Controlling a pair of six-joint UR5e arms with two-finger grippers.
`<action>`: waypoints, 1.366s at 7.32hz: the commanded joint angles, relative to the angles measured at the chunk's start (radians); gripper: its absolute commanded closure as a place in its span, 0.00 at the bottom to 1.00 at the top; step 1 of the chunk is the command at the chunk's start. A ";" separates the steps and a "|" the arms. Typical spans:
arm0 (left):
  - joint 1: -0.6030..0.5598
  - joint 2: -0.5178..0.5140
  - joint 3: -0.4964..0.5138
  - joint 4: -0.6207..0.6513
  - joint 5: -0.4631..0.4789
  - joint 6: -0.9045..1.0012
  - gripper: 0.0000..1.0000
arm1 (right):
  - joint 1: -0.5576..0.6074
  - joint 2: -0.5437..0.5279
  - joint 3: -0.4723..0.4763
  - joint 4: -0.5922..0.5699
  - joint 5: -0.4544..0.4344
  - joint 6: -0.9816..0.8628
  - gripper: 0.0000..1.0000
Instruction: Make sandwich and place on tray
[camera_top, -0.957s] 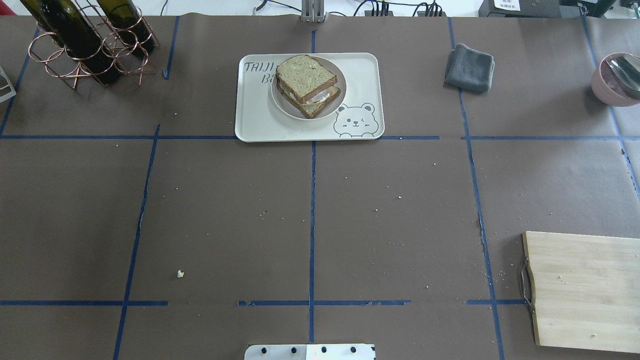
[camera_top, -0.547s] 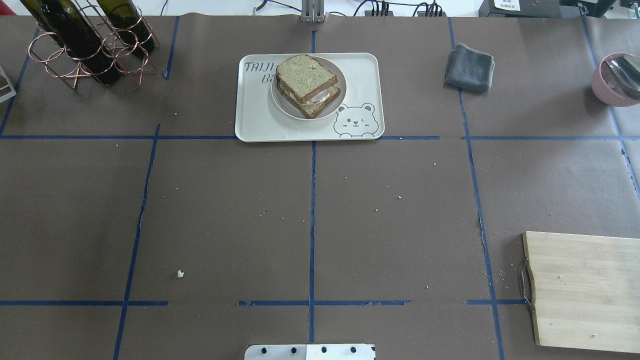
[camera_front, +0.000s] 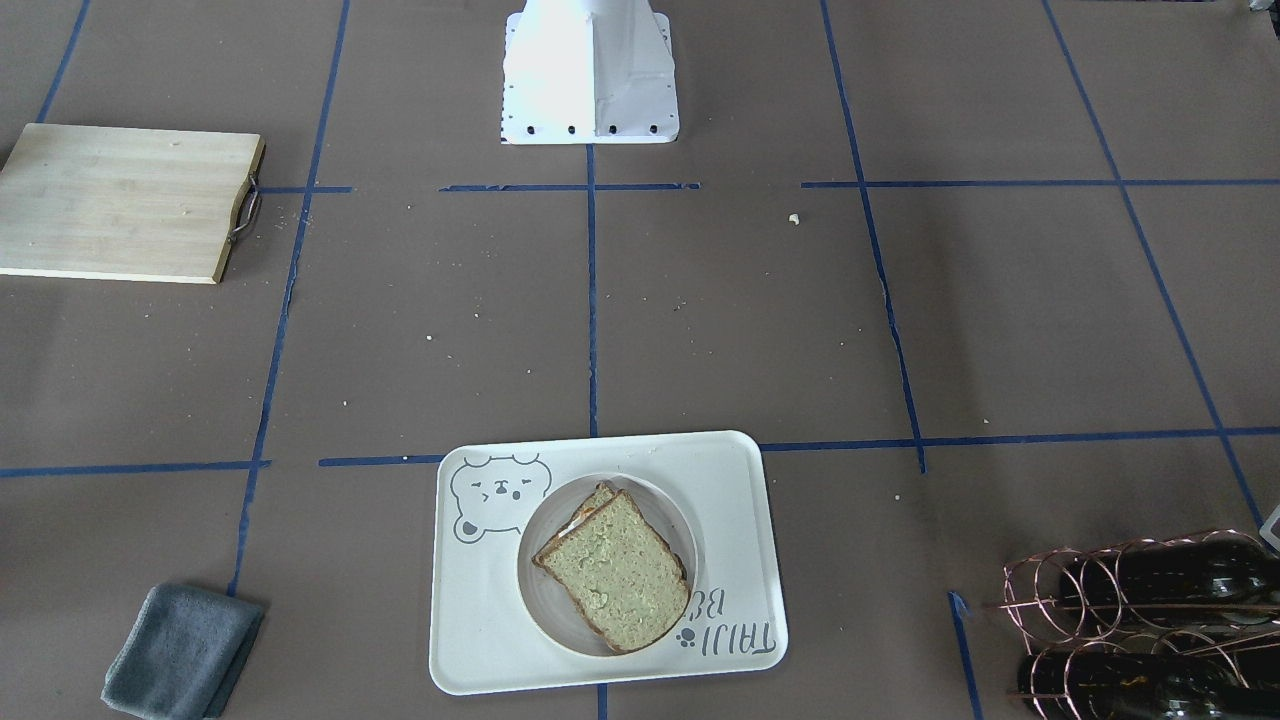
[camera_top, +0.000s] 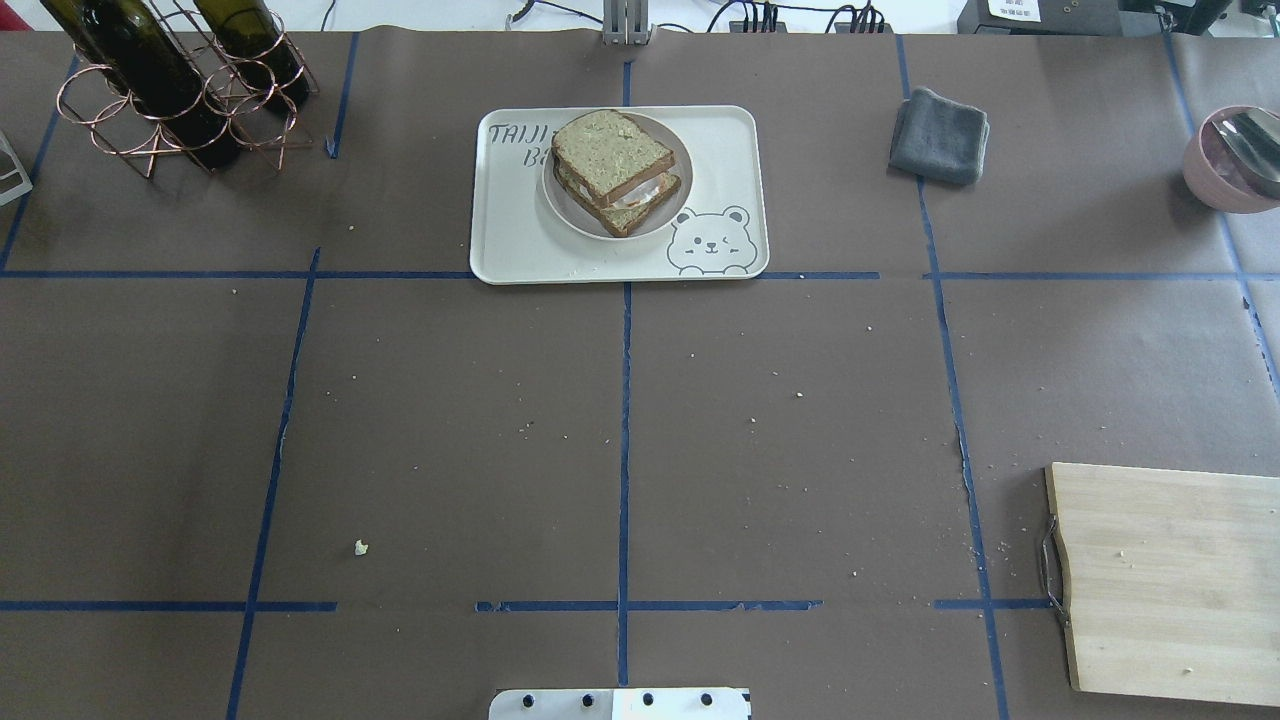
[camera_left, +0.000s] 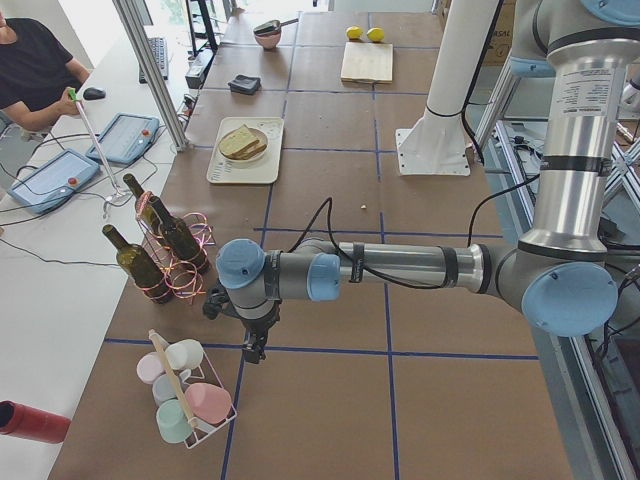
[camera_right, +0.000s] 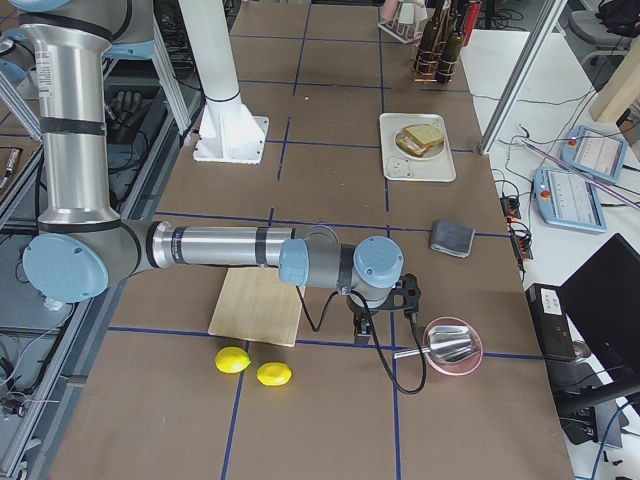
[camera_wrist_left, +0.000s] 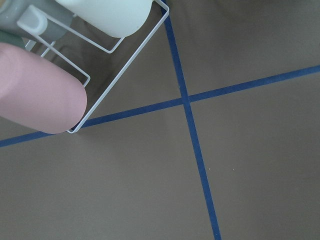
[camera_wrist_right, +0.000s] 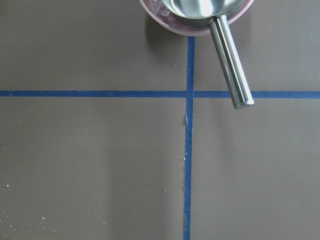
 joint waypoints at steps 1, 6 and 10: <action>0.000 0.025 -0.002 -0.002 -0.035 0.000 0.00 | 0.000 0.002 0.005 0.000 0.002 0.000 0.00; -0.003 0.031 -0.002 -0.005 -0.040 -0.018 0.00 | 0.000 0.003 0.003 0.000 0.000 -0.002 0.00; -0.001 0.019 -0.002 -0.006 -0.040 -0.217 0.00 | 0.000 0.005 0.005 0.002 0.000 -0.002 0.00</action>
